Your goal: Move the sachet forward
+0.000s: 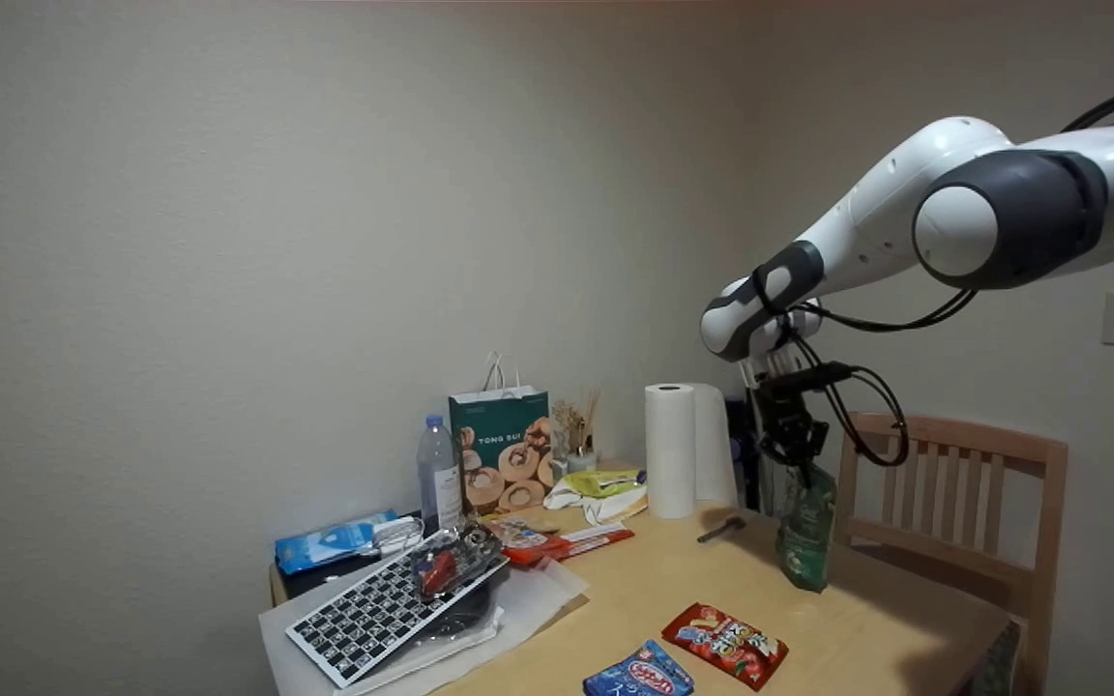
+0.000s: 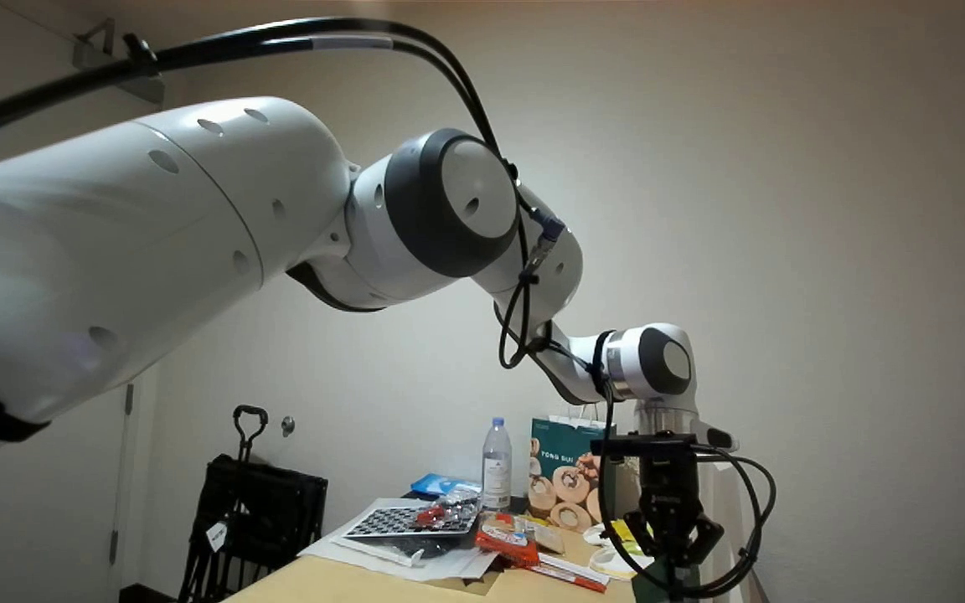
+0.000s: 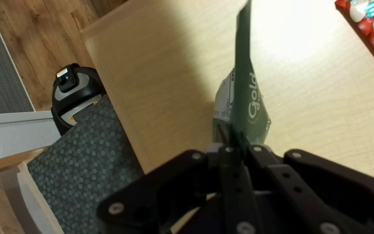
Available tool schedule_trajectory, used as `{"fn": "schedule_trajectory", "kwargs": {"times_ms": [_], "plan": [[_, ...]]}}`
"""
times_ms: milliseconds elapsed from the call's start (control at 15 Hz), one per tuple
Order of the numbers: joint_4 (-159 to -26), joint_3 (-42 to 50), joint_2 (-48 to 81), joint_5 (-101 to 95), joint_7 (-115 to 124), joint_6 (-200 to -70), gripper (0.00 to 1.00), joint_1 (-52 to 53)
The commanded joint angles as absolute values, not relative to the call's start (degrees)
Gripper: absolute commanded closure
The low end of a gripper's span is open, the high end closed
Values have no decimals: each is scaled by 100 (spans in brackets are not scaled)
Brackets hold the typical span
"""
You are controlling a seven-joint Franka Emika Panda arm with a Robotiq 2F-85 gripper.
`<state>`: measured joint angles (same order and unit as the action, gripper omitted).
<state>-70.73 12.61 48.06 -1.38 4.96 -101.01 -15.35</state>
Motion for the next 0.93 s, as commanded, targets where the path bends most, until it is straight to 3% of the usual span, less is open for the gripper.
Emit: {"fn": "schedule_trajectory", "kwargs": {"times_ms": [0,800,867], "plan": [[-7834,1257,4043,-222,588,-10092,100,-1236],[-9427,1006,2496,-1885,1303,-10141,100,215],[-8930,907,2919,-1637,1154,-10053,100,75]]}}
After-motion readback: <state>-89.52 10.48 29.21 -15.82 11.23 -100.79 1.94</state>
